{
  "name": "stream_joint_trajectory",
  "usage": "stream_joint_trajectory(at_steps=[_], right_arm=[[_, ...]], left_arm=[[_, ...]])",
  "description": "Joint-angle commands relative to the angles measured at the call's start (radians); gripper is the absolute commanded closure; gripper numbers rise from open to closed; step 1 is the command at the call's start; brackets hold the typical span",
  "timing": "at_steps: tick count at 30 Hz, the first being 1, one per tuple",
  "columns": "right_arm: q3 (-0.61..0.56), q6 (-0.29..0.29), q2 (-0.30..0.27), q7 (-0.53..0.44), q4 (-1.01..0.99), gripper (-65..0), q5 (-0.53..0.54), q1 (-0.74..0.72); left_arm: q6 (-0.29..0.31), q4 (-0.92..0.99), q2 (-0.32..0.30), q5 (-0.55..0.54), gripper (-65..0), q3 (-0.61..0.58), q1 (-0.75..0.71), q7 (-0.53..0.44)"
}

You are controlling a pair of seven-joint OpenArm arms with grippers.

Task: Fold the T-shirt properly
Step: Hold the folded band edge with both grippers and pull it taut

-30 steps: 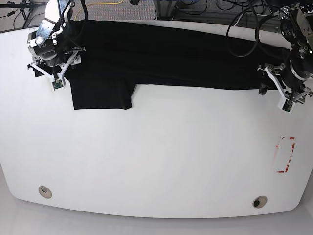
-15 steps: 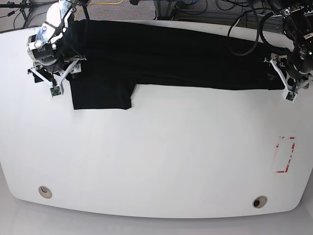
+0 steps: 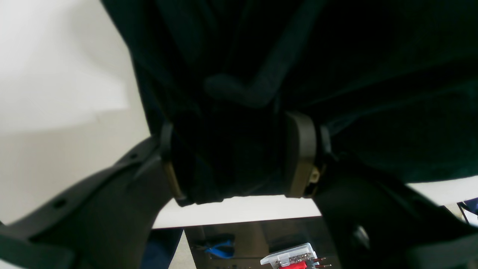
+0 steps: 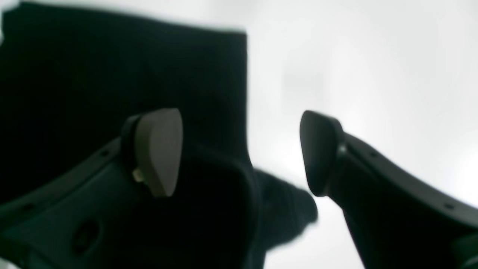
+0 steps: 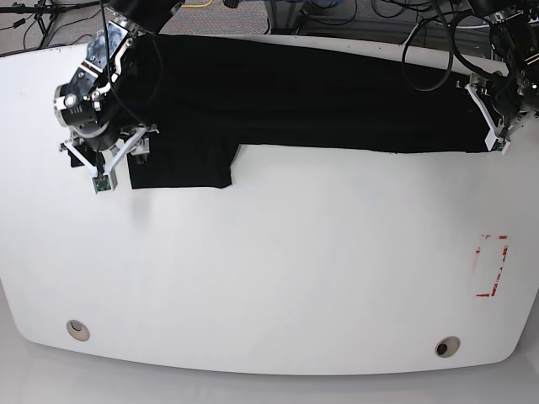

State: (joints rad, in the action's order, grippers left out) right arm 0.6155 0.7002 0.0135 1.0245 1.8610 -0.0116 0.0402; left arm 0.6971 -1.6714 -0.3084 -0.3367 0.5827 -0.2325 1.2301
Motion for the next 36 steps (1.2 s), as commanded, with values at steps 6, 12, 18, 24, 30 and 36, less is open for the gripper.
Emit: stream_joint_trajectory(at_steps=[6, 12, 18, 24, 30, 36], right_arm=[[0.007, -0.002, -0.011, -0.043, -0.140, -47.4, 0.002, -0.096], [0.007, -0.002, -0.011, -0.134, -0.265, -47.4, -0.003, -0.115], [0.004, -0.002, -0.011, -0.189, -0.329, -47.4, -0.003, -0.115], [0.004, -0.002, -0.011, -0.212, -0.366, -47.4, -0.003, -0.110], [0.002, -0.002, -0.013, -0.218, -0.386, -46.1, -0.004, -0.113], [0.001, -0.002, -0.013, -0.250, -0.401, -14.6, -0.006, -0.113]], left_arm=[[0.001, -0.014, -0.019, -0.002, -31.2, 0.006, 0.008, -0.011], [0.001, -0.019, -0.019, -0.002, -31.2, 0.006, 0.008, -0.011], [0.001, -0.019, -0.019, -0.002, -31.2, 0.006, 0.008, -0.011], [0.001, -0.019, -0.019, -0.002, -31.2, 0.006, 0.008, -0.011], [0.001, -0.019, -0.016, -0.002, -31.2, 0.006, 0.008, -0.011], [0.001, -0.019, -0.015, -0.002, -31.2, 0.006, 0.009, -0.011]])
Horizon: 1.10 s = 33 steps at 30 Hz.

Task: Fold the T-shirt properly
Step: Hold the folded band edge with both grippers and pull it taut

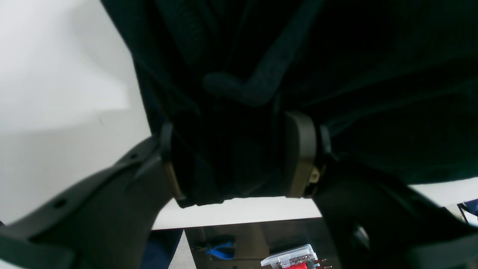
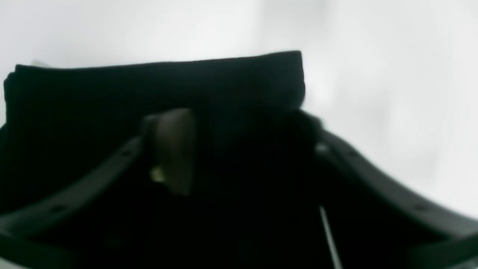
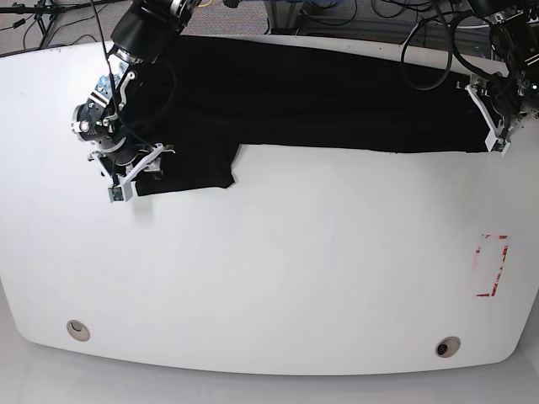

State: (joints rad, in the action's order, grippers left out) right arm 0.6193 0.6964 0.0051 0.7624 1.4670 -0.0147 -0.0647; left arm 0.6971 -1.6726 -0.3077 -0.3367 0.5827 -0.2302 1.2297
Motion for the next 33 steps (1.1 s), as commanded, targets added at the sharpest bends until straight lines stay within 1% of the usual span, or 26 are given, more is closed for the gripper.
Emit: stream_joint_trajectory(at_steps=[1, 3, 7, 11, 16, 17, 18, 23, 24, 25, 27, 30, 32, 33], right_arm=[[-0.003, 0.002, -0.004, 0.012, -0.015, -7.8, -0.003, -0.010], [-0.003, 0.002, -0.004, 0.010, -0.024, 0.0, -0.003, -0.010], [-0.005, 0.002, -0.004, 0.010, -0.016, -0.3, -0.003, -0.013], [-0.005, 0.002, 0.000, 0.022, 0.065, 0.0, -0.001, -0.007], [-0.005, 0.002, 0.005, 0.130, 0.209, 0.0, 0.012, 0.004], [-0.005, 0.002, 0.011, 0.170, 0.257, 0.0, 0.035, 0.007], [-0.005, 0.002, 0.016, 0.187, 0.275, 0.0, 0.048, 0.009], [-0.005, 0.002, 0.029, 0.369, 0.435, 0.0, 0.147, 0.016], [-0.005, 0.002, 0.032, 0.421, 0.473, 0.0, 0.180, 0.024], [-0.005, 0.002, 0.032, 0.447, 0.490, 0.0, 0.201, 0.032], [-0.005, 0.002, 0.032, 0.515, 0.530, 0.0, 0.272, 0.047], [-0.005, 0.002, 0.031, 0.602, 0.547, 0.0, 0.410, 0.073], [-0.005, 0.002, 0.025, 0.634, 0.544, 0.0, 0.497, 0.090], [-0.005, 0.002, 0.023, 0.634, 0.542, 0.0, 0.577, 0.107]], left_arm=[[0.001, -0.018, -0.015, -0.002, -31.2, 0.006, 0.007, -0.011], [0.001, -0.018, -0.015, -0.002, -31.2, 0.006, 0.007, -0.011], [0.001, -0.018, -0.015, -0.002, -31.2, 0.004, 0.009, -0.011], [0.001, -0.018, -0.014, -0.002, -31.2, 0.004, 0.009, -0.011], [0.001, -0.018, -0.014, -0.002, -31.2, -0.008, 0.010, -0.011], [0.001, -0.018, -0.014, -0.002, -31.2, -0.020, 0.010, -0.011], [0.001, -0.018, -0.014, -0.002, -31.2, -0.022, 0.010, -0.011], [0.001, -0.018, -0.014, -0.002, -31.2, -0.050, 0.010, -0.011], [0.001, -0.016, -0.012, -0.002, -31.2, -0.059, 0.010, -0.011], [0.001, -0.016, -0.012, -0.002, -31.2, -0.065, 0.010, -0.011], [0.001, -0.016, -0.012, -0.002, -31.2, -0.079, 0.010, -0.011], [0.001, -0.016, 0.002, -0.002, -31.2, -0.088, 0.013, -0.011], [0.001, -0.014, 0.014, -0.002, -31.2, -0.089, 0.013, -0.011], [0.001, -0.014, 0.018, -0.002, -31.2, -0.091, 0.013, -0.011]])
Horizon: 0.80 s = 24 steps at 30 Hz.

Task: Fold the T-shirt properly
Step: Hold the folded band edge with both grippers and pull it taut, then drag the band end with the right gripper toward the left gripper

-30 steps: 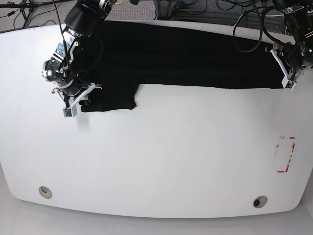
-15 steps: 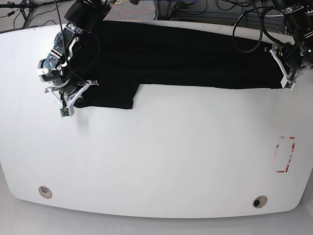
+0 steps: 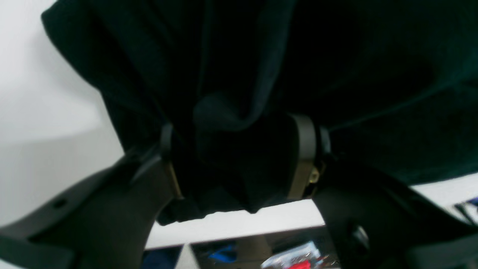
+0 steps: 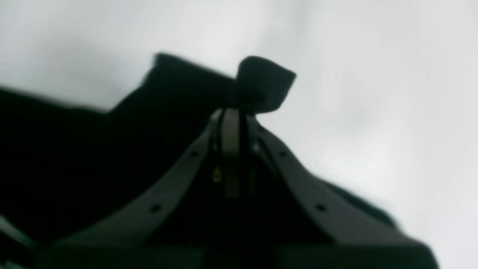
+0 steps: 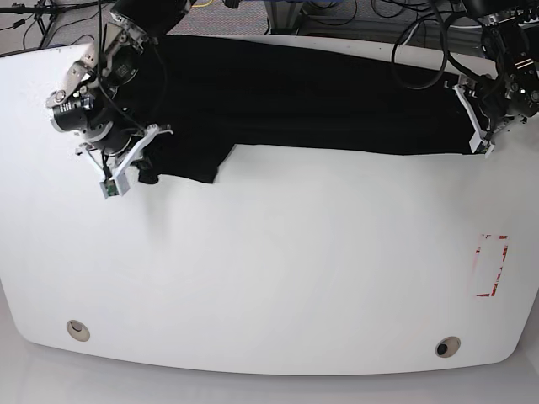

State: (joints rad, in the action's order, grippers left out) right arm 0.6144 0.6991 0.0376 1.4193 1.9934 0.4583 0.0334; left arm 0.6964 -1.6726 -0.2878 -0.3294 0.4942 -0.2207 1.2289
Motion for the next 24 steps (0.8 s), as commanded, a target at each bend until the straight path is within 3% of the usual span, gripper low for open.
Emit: stream_joint_trajectory(at_steps=[1, 3, 10, 18, 24], right_arm=[[0.000, -0.001, -0.009, -0.023, 0.016, 0.0, 0.135, 0.020], [-0.023, -0.001, -0.009, -0.023, 0.016, 0.0, 0.261, 0.061], [-0.236, -0.001, -0.074, -0.023, 0.016, 0.0, 0.483, 0.184], [-0.290, -0.001, -0.083, -0.023, 0.017, 0.0, 0.526, 0.276], [-0.294, -0.001, -0.143, -0.023, 0.017, -4.0, 0.532, 0.306]], left_arm=[[0.002, -0.014, 0.000, -0.009, -31.2, -0.002, 0.004, -0.010], [0.002, -0.014, 0.002, -0.009, -31.2, -0.002, 0.004, -0.010], [0.002, -0.013, 0.002, -0.009, -31.2, -0.004, 0.004, -0.010], [0.002, -0.013, 0.002, -0.009, -31.2, -0.004, 0.004, -0.010], [0.002, -0.016, 0.002, -0.009, -31.2, -0.004, 0.004, -0.010]])
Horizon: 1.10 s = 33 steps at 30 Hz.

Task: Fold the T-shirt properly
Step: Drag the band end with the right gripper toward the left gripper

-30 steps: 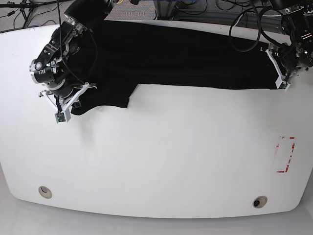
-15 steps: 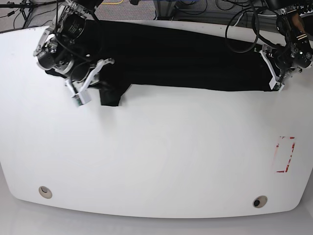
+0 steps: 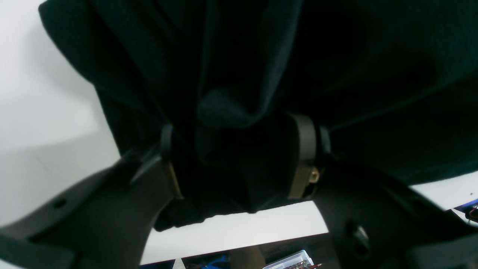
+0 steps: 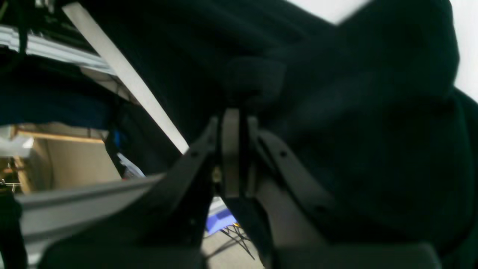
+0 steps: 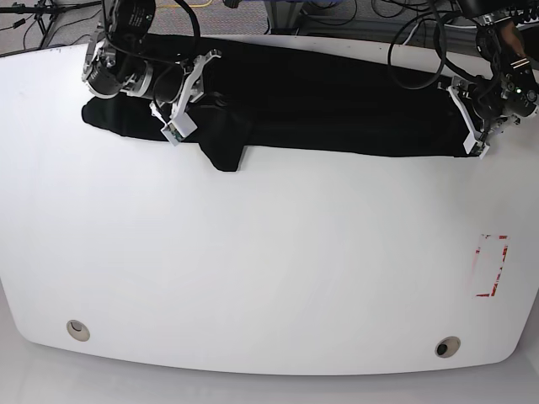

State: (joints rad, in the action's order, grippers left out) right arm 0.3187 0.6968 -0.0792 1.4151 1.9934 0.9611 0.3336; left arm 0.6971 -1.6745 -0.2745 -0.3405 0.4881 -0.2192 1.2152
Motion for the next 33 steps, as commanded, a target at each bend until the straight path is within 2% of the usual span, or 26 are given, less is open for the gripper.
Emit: stream_joint_trajectory(at_steps=[1, 4, 9, 13, 18, 22, 25, 26, 29, 33], right_arm=[[0.001, 0.001, -0.034, -0.019, 0.017, -5.1, 0.029, 0.011], [0.001, 0.001, -0.054, -0.019, 0.017, -6.5, 0.031, 0.020], [0.001, 0.001, -0.078, -0.019, 0.017, -3.0, 0.031, 0.060], [-0.003, 0.001, -0.090, -0.019, 0.019, -2.7, 0.031, 0.078], [-0.065, 0.001, -0.127, -0.019, 0.020, -4.4, 0.031, 0.085], [-0.076, 0.001, -0.133, -0.019, 0.024, -13.5, 0.031, 0.081], [-0.049, 0.001, -0.132, -0.019, 0.024, -22.5, 0.029, 0.080], [-0.031, 0.001, -0.126, -0.023, 0.024, -27.3, 0.029, 0.078], [-0.005, 0.001, -0.121, -0.053, 0.024, -33.6, 0.029, 0.065], [0.036, 0.001, -0.120, -0.056, 0.017, -38.8, 0.011, 0.009]], left_arm=[[0.001, -0.013, -0.012, 0.002, -31.2, 0.002, 0.002, 0.004], [0.001, -0.011, -0.012, 0.002, -31.2, 0.002, 0.002, 0.004], [0.001, -0.016, -0.012, 0.002, -31.2, 0.002, 0.001, 0.004], [0.001, -0.016, -0.012, 0.002, -31.2, 0.002, 0.001, 0.004], [0.001, -0.016, -0.012, 0.002, -31.2, 0.002, 0.002, 0.004], [0.001, -0.016, -0.012, 0.002, -31.2, 0.002, 0.002, 0.004], [0.001, -0.016, -0.012, 0.002, -31.2, 0.002, 0.002, 0.004], [0.001, -0.016, -0.012, 0.002, -31.2, 0.002, 0.002, 0.004], [0.001, -0.017, -0.012, 0.002, -31.2, 0.002, 0.002, 0.004], [0.001, -0.040, -0.010, 0.002, -31.2, 0.002, 0.001, 0.004]])
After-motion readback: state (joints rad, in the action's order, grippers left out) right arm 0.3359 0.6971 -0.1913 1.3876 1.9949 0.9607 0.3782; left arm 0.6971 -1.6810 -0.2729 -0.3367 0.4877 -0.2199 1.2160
